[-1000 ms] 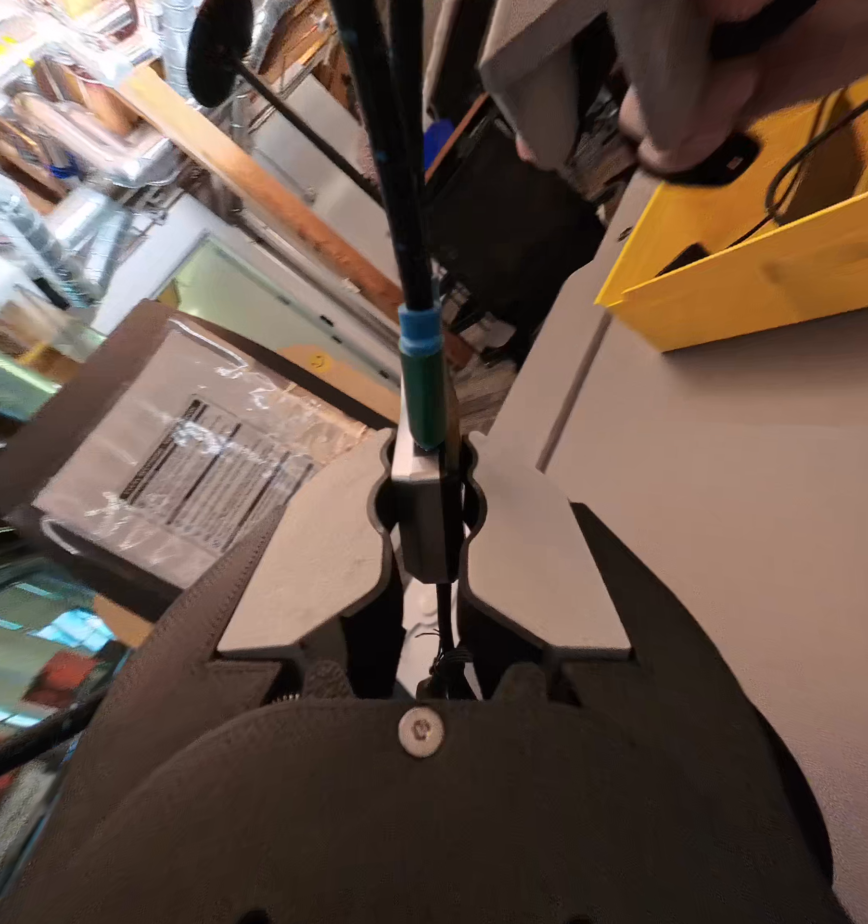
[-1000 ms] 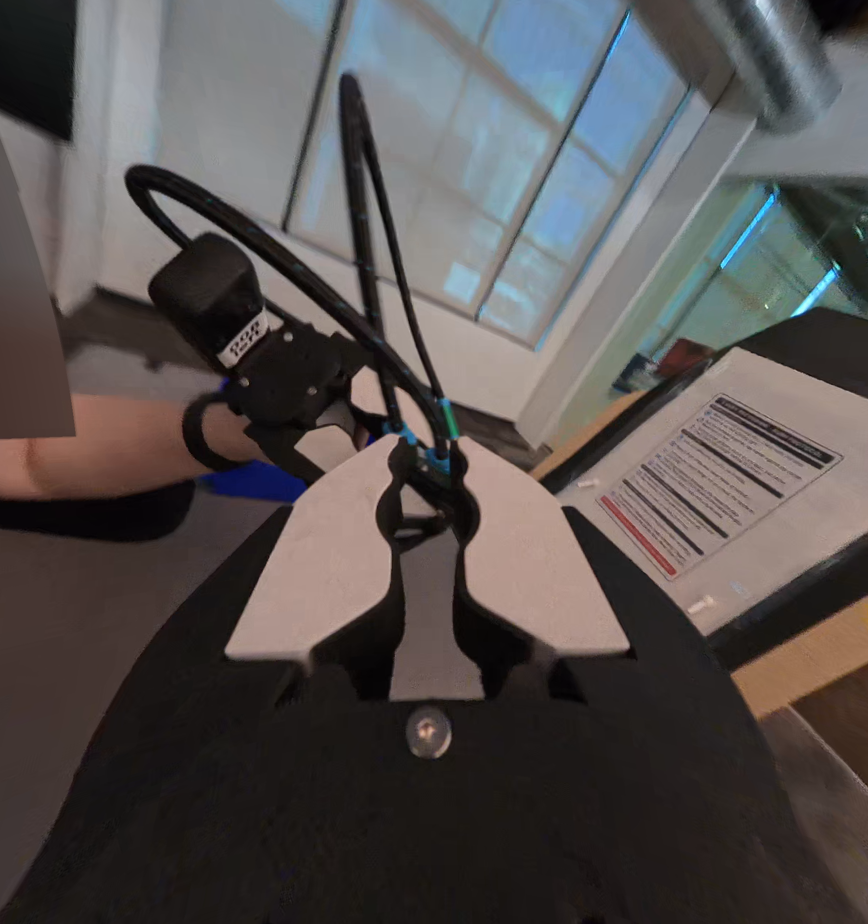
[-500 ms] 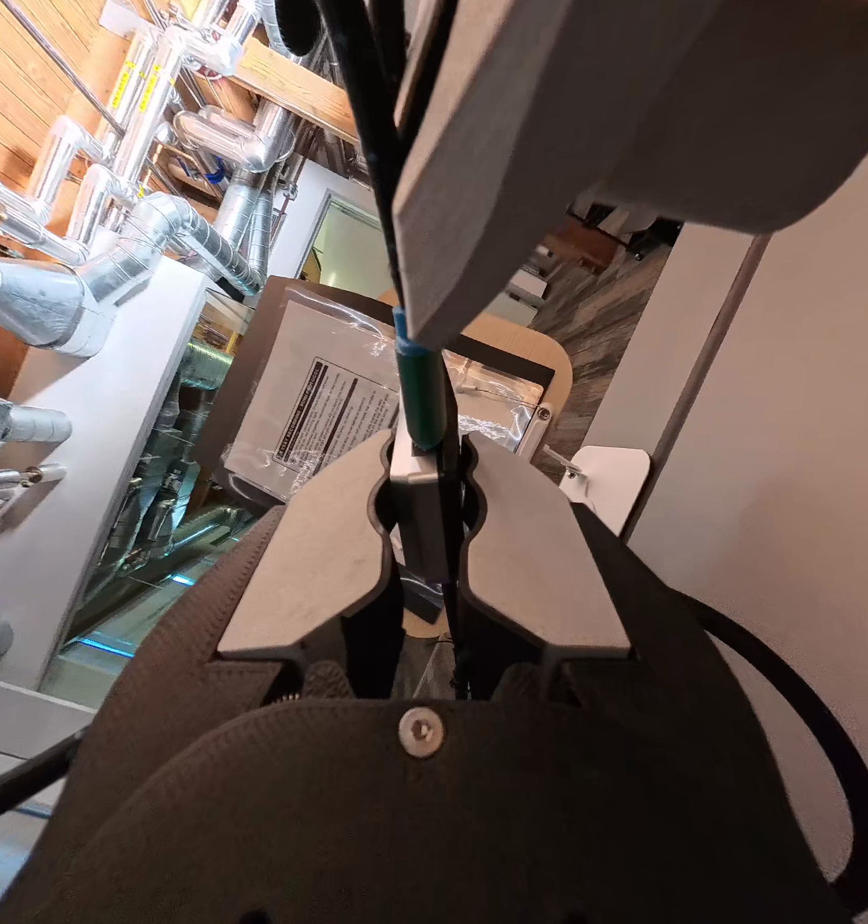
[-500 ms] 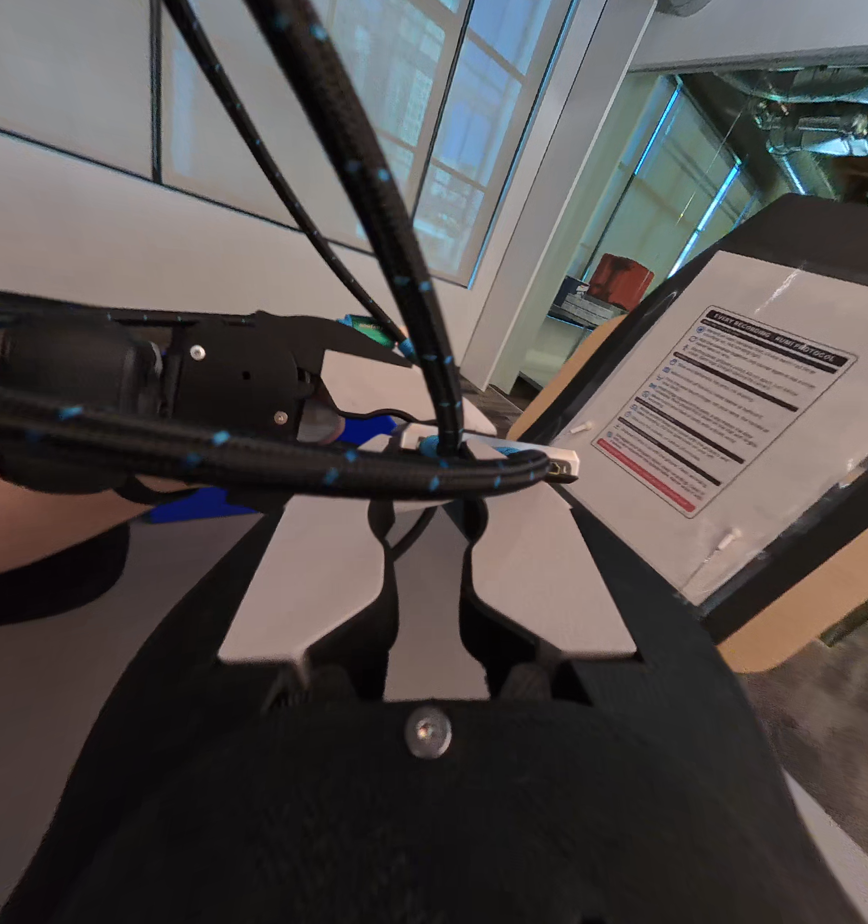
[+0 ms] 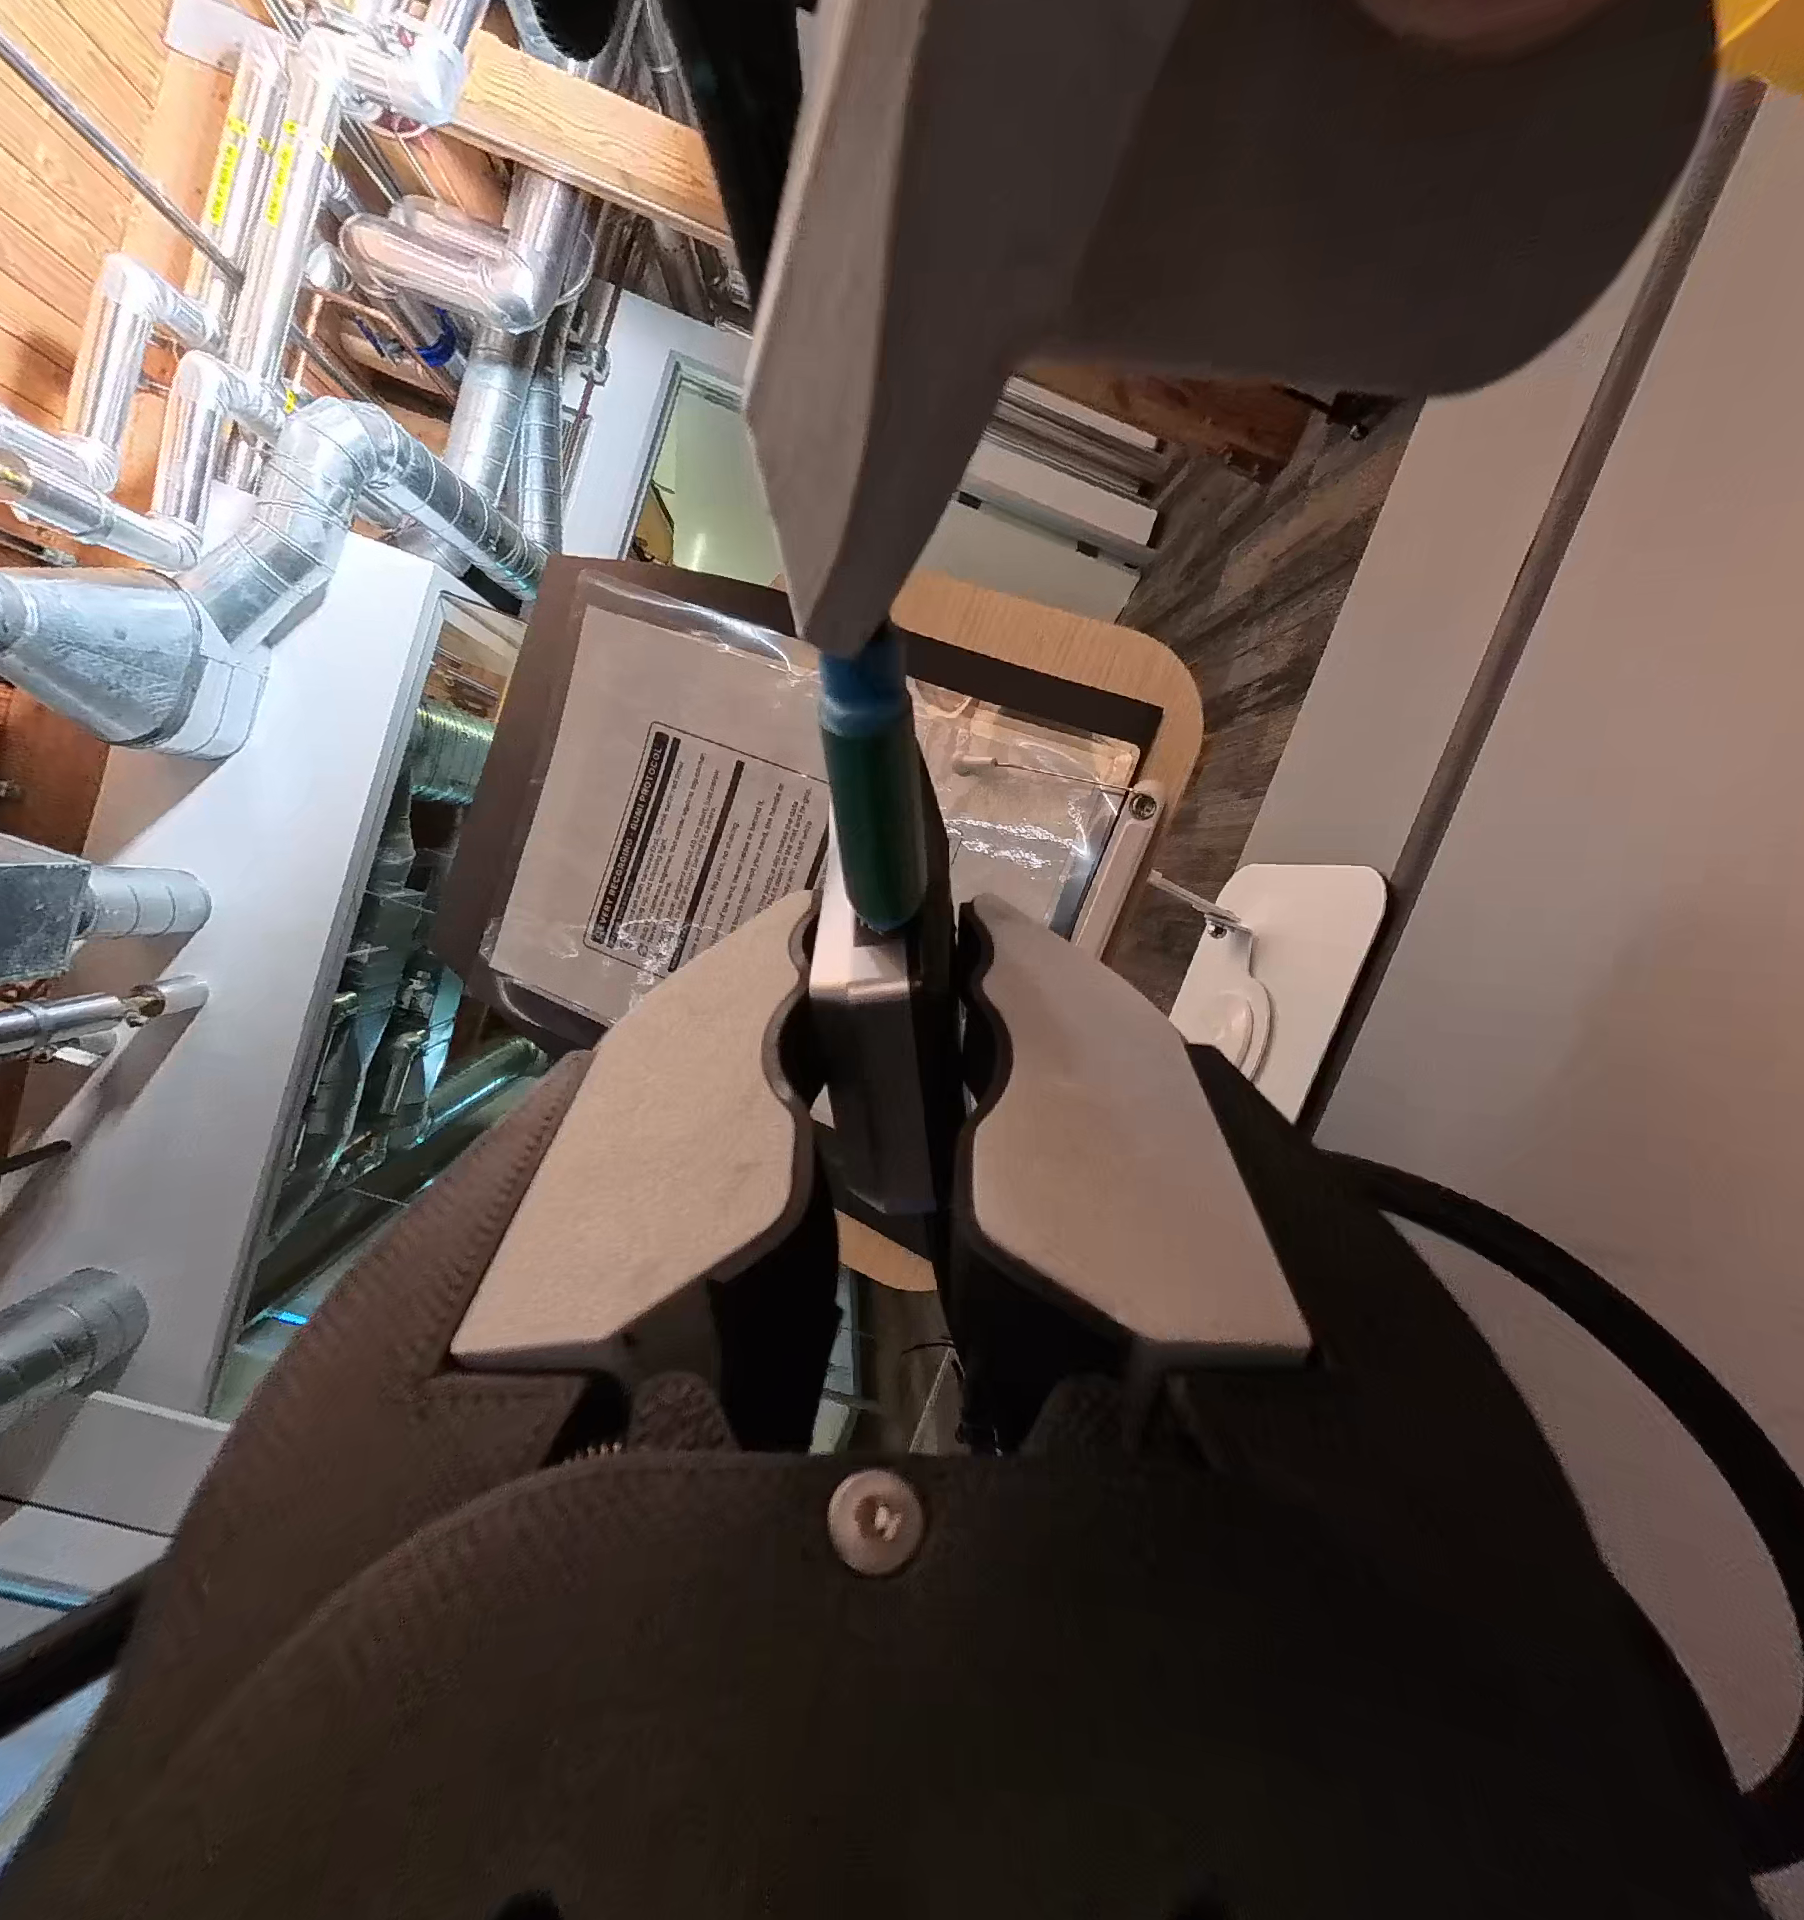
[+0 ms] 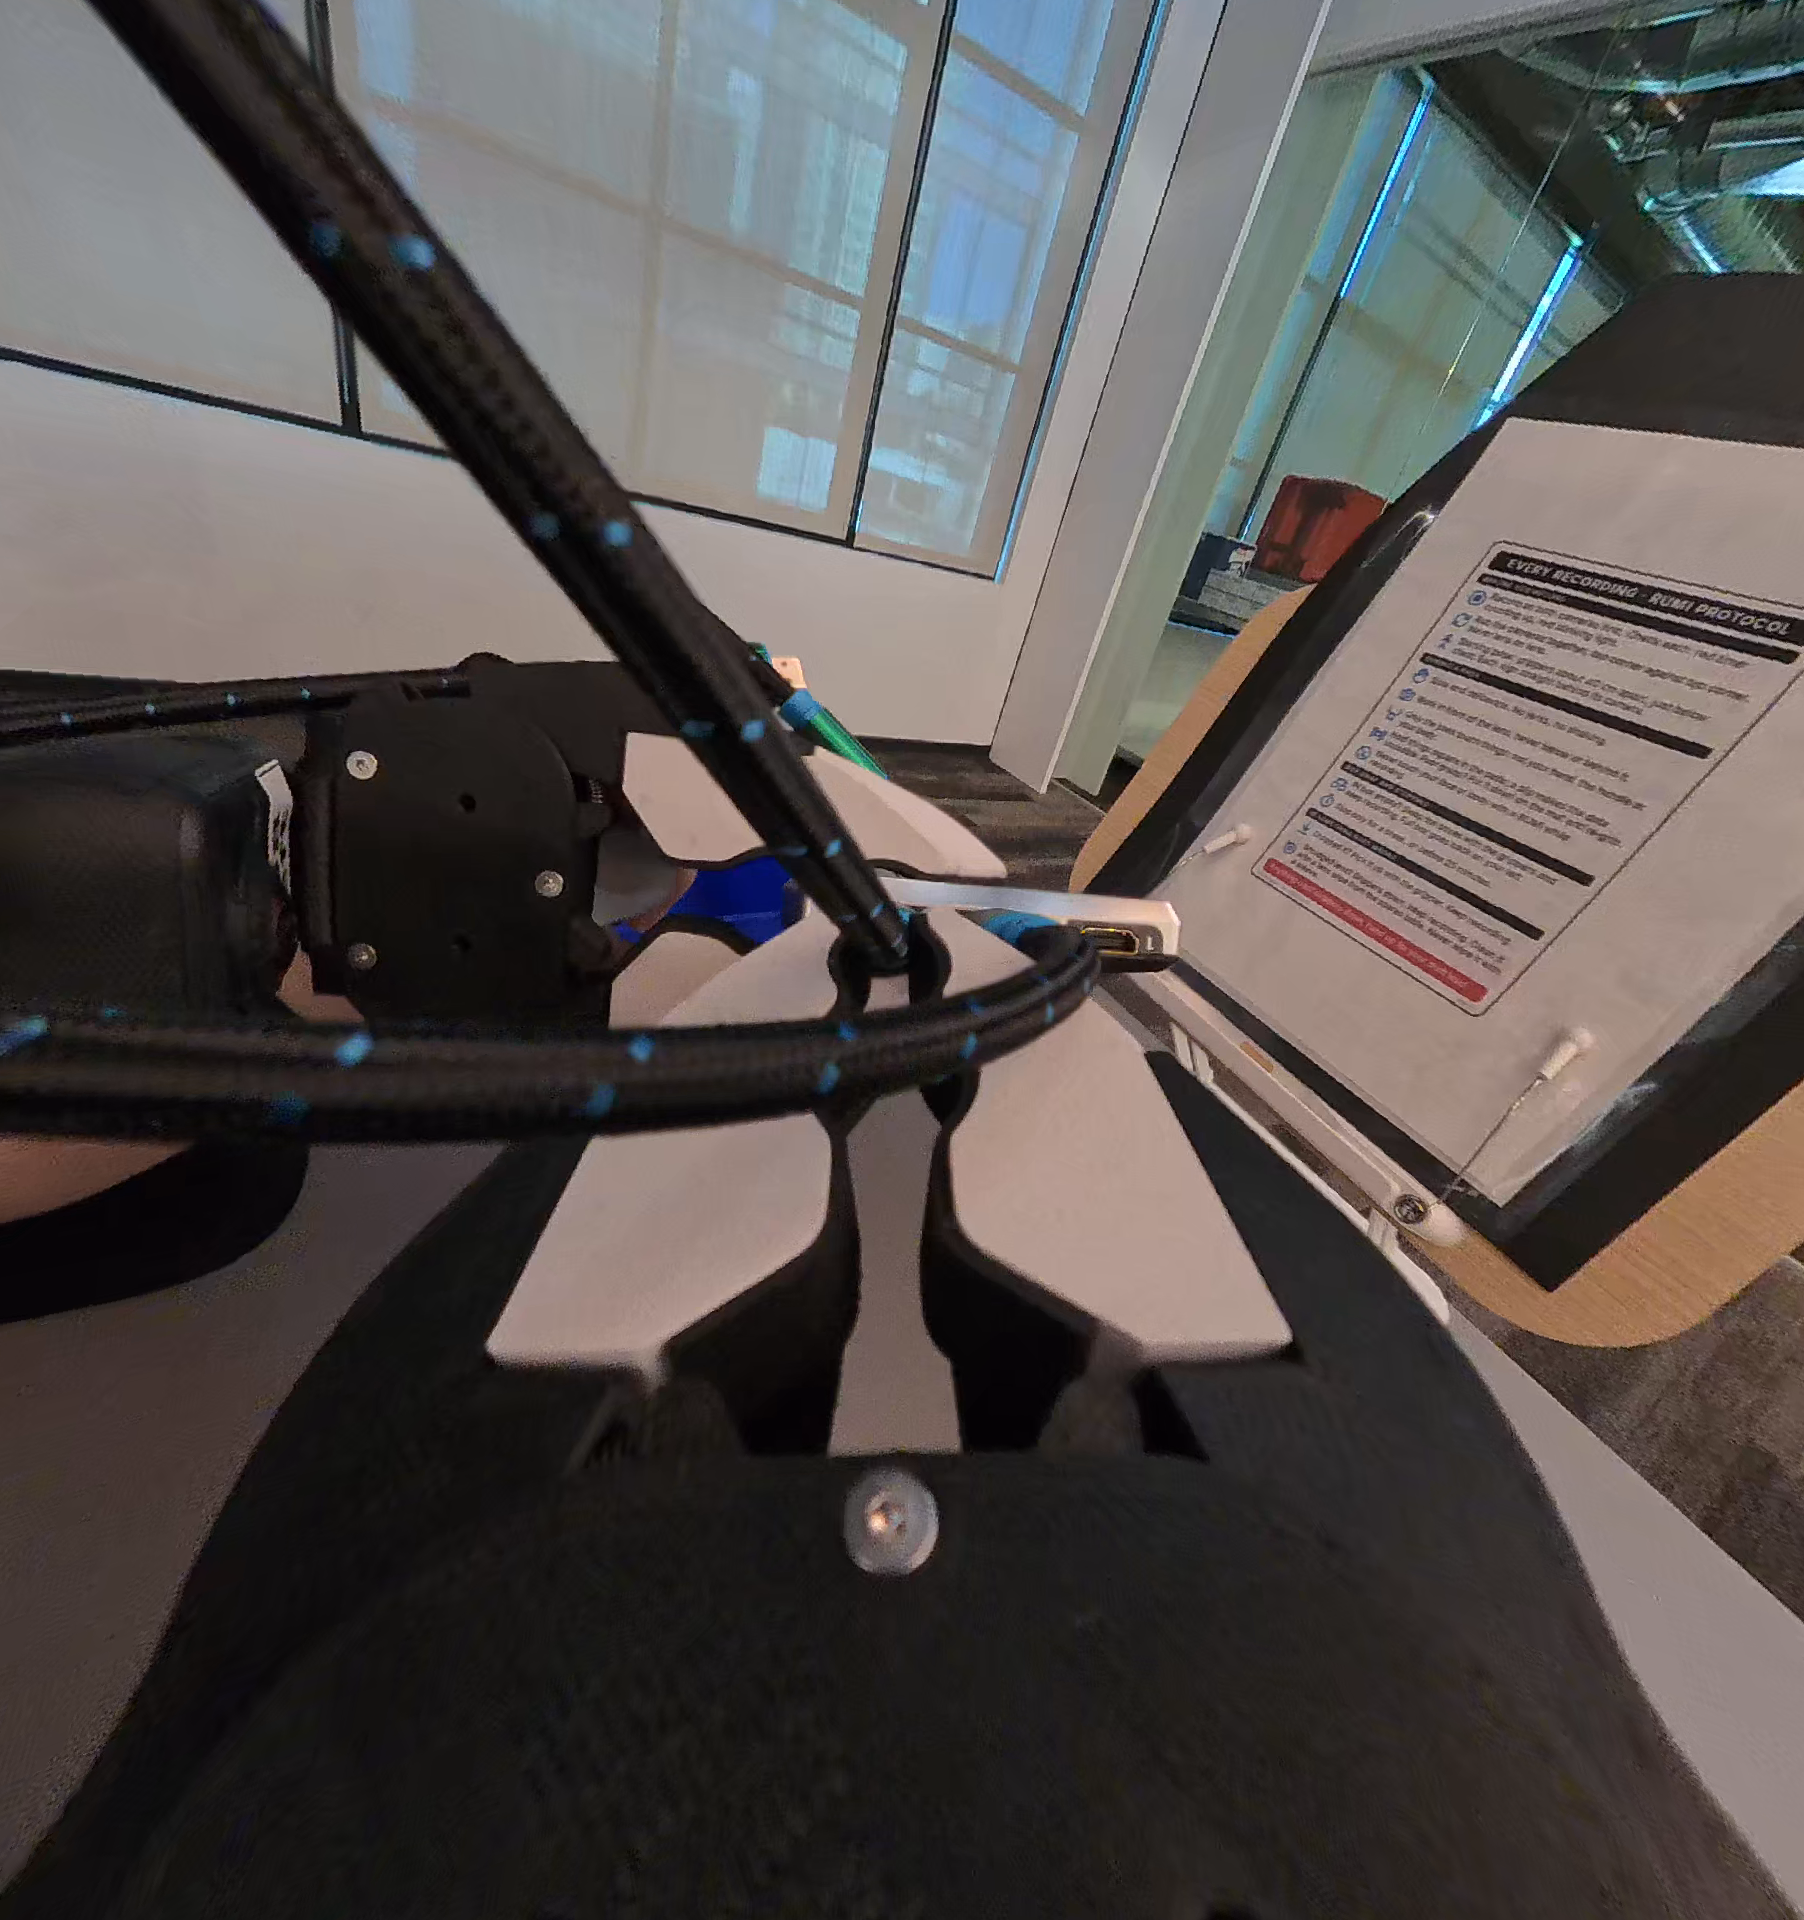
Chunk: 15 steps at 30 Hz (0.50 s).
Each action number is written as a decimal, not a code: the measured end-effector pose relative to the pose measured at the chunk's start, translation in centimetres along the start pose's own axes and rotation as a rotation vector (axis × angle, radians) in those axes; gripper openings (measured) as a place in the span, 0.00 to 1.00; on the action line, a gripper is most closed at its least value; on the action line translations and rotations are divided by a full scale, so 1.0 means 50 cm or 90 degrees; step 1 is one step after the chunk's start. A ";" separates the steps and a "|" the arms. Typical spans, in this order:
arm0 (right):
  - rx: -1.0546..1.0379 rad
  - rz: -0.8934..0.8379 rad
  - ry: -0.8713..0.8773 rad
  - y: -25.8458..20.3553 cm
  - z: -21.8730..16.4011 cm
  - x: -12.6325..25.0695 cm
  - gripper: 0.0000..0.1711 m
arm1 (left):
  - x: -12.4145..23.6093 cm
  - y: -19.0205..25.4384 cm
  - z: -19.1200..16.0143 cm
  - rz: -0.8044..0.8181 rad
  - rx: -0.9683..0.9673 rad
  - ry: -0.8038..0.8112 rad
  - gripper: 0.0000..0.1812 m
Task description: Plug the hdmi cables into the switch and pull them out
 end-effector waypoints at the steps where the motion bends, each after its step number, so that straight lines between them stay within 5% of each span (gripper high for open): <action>1: -0.003 0.002 -0.002 0.000 0.001 0.002 0.04 | 0.000 0.000 0.001 -0.002 -0.002 0.003 0.12; 15: -0.019 -0.026 0.005 -0.009 0.006 0.000 0.04 | 0.002 -0.011 0.000 0.003 0.010 0.011 0.12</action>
Point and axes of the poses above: each gripper's, where its closed fingertips meet, x back along the fingers, z out of its top, y = z × x across the jaws, the point moved 4 cm from there along x, back along the fingers, and after that the axes turned 9 degrees about z, right-handed, at the moved point
